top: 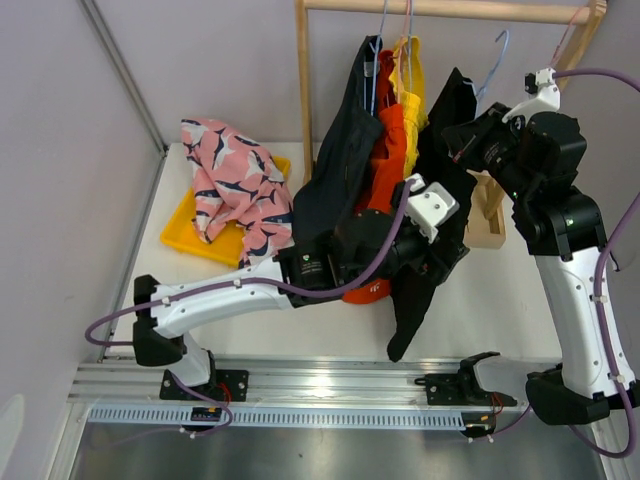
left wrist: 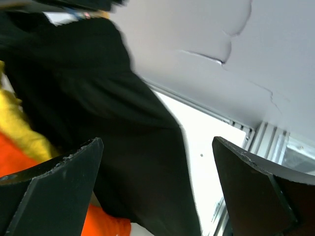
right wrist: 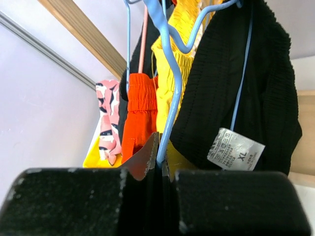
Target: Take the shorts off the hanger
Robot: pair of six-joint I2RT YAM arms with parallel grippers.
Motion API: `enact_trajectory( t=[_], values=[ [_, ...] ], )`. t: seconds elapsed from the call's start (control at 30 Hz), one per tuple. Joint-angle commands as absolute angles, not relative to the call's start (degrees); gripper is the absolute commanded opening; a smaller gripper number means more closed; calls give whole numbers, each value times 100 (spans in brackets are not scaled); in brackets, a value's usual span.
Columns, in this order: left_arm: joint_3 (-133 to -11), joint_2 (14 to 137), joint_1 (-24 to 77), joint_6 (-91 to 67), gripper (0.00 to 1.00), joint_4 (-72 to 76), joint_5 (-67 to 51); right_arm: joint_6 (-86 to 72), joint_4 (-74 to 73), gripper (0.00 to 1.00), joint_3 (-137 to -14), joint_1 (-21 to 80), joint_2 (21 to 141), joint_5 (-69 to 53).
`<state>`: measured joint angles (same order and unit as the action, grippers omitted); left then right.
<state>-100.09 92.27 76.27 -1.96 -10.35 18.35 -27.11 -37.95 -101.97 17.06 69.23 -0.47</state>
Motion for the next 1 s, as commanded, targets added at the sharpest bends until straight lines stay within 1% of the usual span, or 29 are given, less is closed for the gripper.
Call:
enact_trajectory(
  t=[0.0,0.1,0.2,0.3,0.33,0.4,0.43,0.47,0.5,0.57,0.73,0.83,0.87,0.93,0.97],
  values=[
    [-10187,9316,7725,-158,99,-642,1617,-2751,-3296,0,-10230,1731,6794,114],
    [-10090,9386,7743,-316,99,-598,1626,-2742,-3348,0,-10309,1740,6759,88],
    [-9863,9378,7752,-386,97,-519,1652,-2733,-3436,0,-10450,1740,6759,88],
    [-9695,9387,7770,-422,85,-404,1792,-2751,-3542,0,-10591,1731,6741,88],
    [-9677,9413,7770,-431,77,-396,1854,-2768,-3559,0,-10608,1731,6724,79],
    [-9633,9457,7770,-378,68,-308,1995,-2821,-3621,0,-10661,1740,6697,70],
    [-9633,9466,7770,-326,50,-273,2039,-2847,-3638,0,-10687,1732,6662,70],
    [-9642,9509,7770,-299,37,-203,2083,-2865,-3682,0,-10714,1740,6653,70],
    [-9650,9527,7770,-281,14,-193,2205,-2874,-3752,0,-10783,1732,6645,88],
    [-9703,9545,7770,-290,0,-220,2311,-2865,-3823,0,-10846,1723,6662,114],
    [-9379,9185,7970,-317,0,-36,2328,-2804,-3876,0,-10863,1679,6706,237],
    [-8808,8738,8382,-299,0,235,2557,-2742,-3850,0,-10863,1565,6811,246],
    [-8345,8623,8524,-308,0,307,2610,-2733,-3841,0,-10872,1521,6872,237],
    [-8026,8324,9005,-351,0,500,2863,-2698,-3797,0,-10907,1363,6934,176],
    [-7555,8254,9183,-378,0,544,2961,-2707,-3797,0,-10942,1293,6987,150]
  ],
)
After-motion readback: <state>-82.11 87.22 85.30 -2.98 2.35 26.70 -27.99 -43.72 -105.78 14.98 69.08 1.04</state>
